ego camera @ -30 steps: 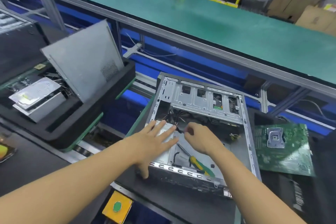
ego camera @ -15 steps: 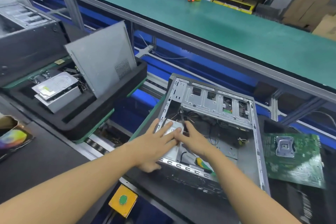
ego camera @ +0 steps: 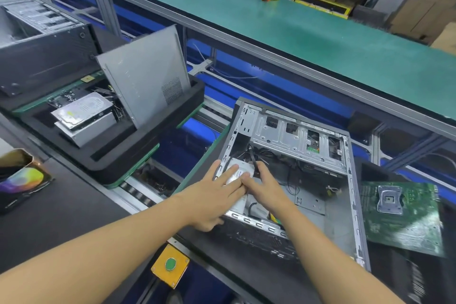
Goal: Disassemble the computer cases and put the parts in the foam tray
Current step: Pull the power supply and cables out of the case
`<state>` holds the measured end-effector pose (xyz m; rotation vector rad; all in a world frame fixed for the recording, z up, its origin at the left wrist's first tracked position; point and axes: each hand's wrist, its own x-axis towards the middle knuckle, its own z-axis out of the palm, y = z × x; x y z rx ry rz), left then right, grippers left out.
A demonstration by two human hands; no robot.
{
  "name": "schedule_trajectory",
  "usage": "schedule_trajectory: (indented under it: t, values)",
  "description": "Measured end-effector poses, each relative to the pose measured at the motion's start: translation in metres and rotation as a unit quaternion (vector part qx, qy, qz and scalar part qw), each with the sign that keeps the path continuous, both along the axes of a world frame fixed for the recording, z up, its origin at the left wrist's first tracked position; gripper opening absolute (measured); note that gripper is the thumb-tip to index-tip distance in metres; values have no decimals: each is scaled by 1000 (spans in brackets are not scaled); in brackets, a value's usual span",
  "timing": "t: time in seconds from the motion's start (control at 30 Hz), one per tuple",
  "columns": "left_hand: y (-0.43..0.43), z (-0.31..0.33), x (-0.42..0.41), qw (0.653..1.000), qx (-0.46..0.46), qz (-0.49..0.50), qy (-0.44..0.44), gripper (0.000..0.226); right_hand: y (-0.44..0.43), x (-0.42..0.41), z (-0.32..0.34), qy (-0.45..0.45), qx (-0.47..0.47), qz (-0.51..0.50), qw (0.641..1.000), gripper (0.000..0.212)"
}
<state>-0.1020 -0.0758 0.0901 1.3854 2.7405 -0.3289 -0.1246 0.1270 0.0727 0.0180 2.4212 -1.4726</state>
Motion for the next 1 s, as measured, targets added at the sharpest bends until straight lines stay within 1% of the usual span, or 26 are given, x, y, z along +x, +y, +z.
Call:
schedule_trajectory:
  t: [0.07, 0.1, 0.13, 0.2, 0.23, 0.27, 0.3, 0.37, 0.4, 0.47, 0.53, 0.63, 0.7, 0.73, 0.8, 0.87, 0.9, 0.93, 0.97, 1.0]
  values:
    - [0, 2, 2, 1000, 0, -6, 26, 102, 1, -1, -2, -15, -27, -4, 1000, 45]
    - [1, 3, 4, 999, -4, -7, 37, 105, 3, -2, -4, -32, -52, -4, 998, 43]
    - [2, 3, 5, 999, -11, -7, 46, 110, 5, -3, -5, -55, -78, 1, 995, 47]
    - [5, 2, 7, 999, -22, 10, 48, 119, 8, -5, -7, -114, -121, 16, 986, 72]
    - [7, 1, 8, 999, -22, 21, 45, 120, 9, -7, -8, -142, -133, 20, 981, 82]
    - [8, 0, 10, 998, -18, 31, 44, 118, 9, -9, -8, -161, -142, 24, 976, 89]
    - [8, 0, 12, 998, -13, 36, 44, 114, 8, -11, -9, -168, -150, 29, 974, 85]
    - [8, 2, 16, 998, -9, 36, 50, 108, 5, -12, -11, -156, -156, 33, 975, 65]
    - [8, 2, 17, 998, -8, 35, 55, 107, 3, -12, -12, -145, -158, 28, 976, 59]
    - [8, 2, 19, 997, -12, 43, 65, 106, 1, -11, -14, -124, -168, 14, 978, 53]
    - [9, -1, 20, 996, -15, 53, 73, 104, 1, -12, -14, -104, -183, 0, 978, 42]
    - [10, -4, 19, 995, -9, 64, 75, 104, -1, -16, -13, -94, -186, -10, 978, 36]
    - [11, -6, 17, 995, -4, 65, 73, 101, -1, -18, -15, -89, -168, -9, 982, 36]
    - [13, -7, 18, 995, 1, 72, 69, 98, -1, -18, -15, -85, -156, -10, 984, 39]
    - [14, -9, 18, 995, 13, 80, 53, 94, -1, -18, -11, -67, -122, -25, 990, 60]
    - [11, -7, 14, 998, 30, 63, 8, 101, 0, -13, -4, -23, -39, -53, 998, 78]
    - [8, -4, 11, 996, 61, 55, -37, 105, 2, -10, 0, 4, 23, -58, 998, 83]
    - [4, 1, 8, 988, 117, 60, -86, 104, 4, -7, 4, 26, 93, -56, 994, 84]
    - [1, 5, 5, 969, 196, 76, -127, 96, 6, -4, 12, 47, 167, -52, 983, 83]
    - [-1, 8, 1, 942, 282, 104, -153, 85, 9, -2, 20, 82, 232, -50, 968, 80]
